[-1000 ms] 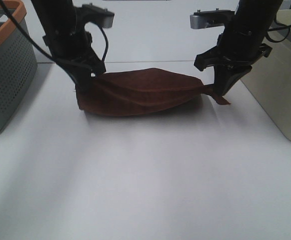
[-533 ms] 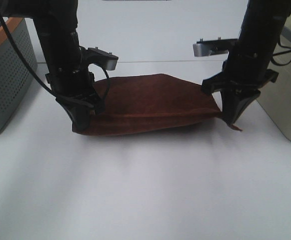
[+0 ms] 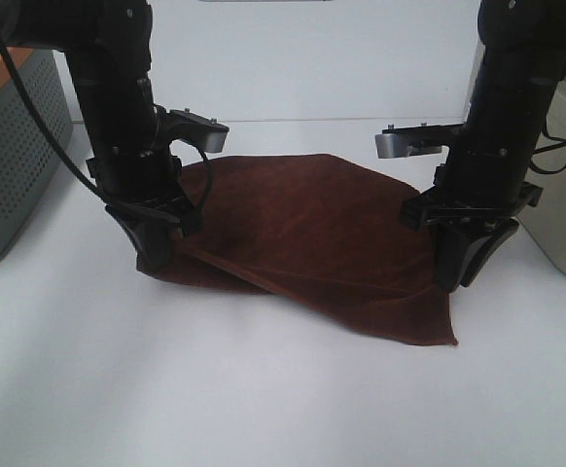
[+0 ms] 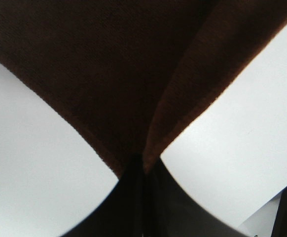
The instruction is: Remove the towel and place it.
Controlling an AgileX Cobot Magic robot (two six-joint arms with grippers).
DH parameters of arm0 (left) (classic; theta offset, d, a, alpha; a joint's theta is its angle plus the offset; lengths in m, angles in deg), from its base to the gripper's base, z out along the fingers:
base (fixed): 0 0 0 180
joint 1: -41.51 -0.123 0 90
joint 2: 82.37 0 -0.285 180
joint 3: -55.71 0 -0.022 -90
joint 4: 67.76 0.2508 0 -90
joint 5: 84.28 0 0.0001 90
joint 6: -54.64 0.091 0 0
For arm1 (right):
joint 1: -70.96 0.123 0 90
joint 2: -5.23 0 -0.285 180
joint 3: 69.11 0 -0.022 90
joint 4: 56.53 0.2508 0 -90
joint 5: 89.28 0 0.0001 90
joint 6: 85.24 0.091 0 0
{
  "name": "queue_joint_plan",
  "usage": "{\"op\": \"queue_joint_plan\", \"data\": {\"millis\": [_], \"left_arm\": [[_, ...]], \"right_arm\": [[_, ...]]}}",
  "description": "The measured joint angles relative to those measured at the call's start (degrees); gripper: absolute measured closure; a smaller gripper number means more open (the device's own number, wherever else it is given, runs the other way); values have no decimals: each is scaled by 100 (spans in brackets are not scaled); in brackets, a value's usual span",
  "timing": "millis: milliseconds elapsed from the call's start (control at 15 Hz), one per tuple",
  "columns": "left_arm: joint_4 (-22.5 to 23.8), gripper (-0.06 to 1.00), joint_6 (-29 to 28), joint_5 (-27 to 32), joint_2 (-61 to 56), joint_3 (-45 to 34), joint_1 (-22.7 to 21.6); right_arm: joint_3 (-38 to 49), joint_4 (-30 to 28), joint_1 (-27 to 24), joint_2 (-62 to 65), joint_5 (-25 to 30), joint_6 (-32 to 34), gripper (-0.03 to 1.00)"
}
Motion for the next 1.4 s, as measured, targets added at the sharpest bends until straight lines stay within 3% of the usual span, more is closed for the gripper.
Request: {"op": "queue_joint_plan", "data": {"millis": [200,267,333,400,533,600,867,933,1133,1267,1400], "left_arm": [[-246,83,0,0,0,0,0],[-281,77,0,0,0,0,0],[-298,59,-57,0,0,0,0],[-298,51,-120,0,0,0,0],[-275,23,-298,0,0,0,0],[-246,15,-395,0,0,0,0],[-155,11,-791,0,-298,-11,0],[-149,11,-1152,0,-693,-11,0],[-149,12,-1473,-6,-1358,-11,0],[-149,12,-1564,0,-1988,-11,0],[138,12,-1730,11,-2607,-11,-23]], "right_arm": [[0,109,0,0,0,52,42],[0,109,0,0,0,74,33],[0,109,0,0,0,166,27],[0,109,0,0,0,178,27],[0,166,0,6,0,286,26],[0,229,0,57,0,367,26],[-11,286,0,561,6,556,26],[-223,304,0,1008,6,802,26],[-642,229,0,1604,6,1220,26],[-985,-57,0,2120,23,1616,26],[-1169,-705,0,2555,29,2028,26]]}}
